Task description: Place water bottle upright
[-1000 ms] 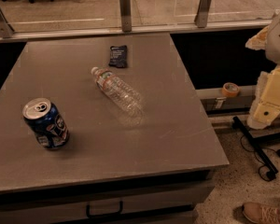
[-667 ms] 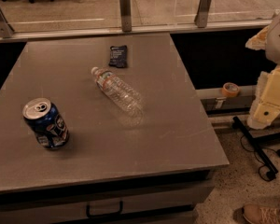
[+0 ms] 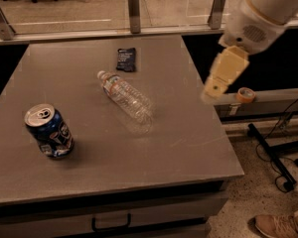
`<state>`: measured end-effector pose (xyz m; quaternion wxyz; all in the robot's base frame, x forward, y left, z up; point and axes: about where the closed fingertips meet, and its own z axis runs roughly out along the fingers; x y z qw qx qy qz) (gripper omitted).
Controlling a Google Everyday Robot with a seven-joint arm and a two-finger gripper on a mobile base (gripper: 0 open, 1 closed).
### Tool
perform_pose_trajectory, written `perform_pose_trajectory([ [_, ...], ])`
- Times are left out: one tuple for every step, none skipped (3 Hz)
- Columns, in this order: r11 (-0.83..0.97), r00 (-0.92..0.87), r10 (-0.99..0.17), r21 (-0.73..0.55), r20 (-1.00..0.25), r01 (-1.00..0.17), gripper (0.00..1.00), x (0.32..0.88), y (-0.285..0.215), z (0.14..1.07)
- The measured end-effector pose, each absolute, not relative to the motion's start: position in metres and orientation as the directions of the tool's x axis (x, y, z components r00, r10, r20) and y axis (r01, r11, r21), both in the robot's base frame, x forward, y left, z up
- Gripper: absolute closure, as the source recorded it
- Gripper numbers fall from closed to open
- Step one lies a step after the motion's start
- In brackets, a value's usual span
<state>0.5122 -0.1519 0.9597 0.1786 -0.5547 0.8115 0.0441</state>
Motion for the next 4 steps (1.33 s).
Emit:
perform_pose_trajectory([
  [0.474,-0.407,-0.835,-0.105,-0.371,-0.875,0.00,0.565,-0.099,0.947],
  [0.538,-0.466,-0.814,-0.149,-0.348,-0.829,0.00,0.602,-0.054,0.932],
  [0.599,-0.526,-0.776,-0.145,-0.349,-0.788,0.00,0.609,-0.041,0.930],
  [0.605,-0.533,-0.756,-0.094,-0.381,-0.791,0.00,0.610,-0.039,0.925],
])
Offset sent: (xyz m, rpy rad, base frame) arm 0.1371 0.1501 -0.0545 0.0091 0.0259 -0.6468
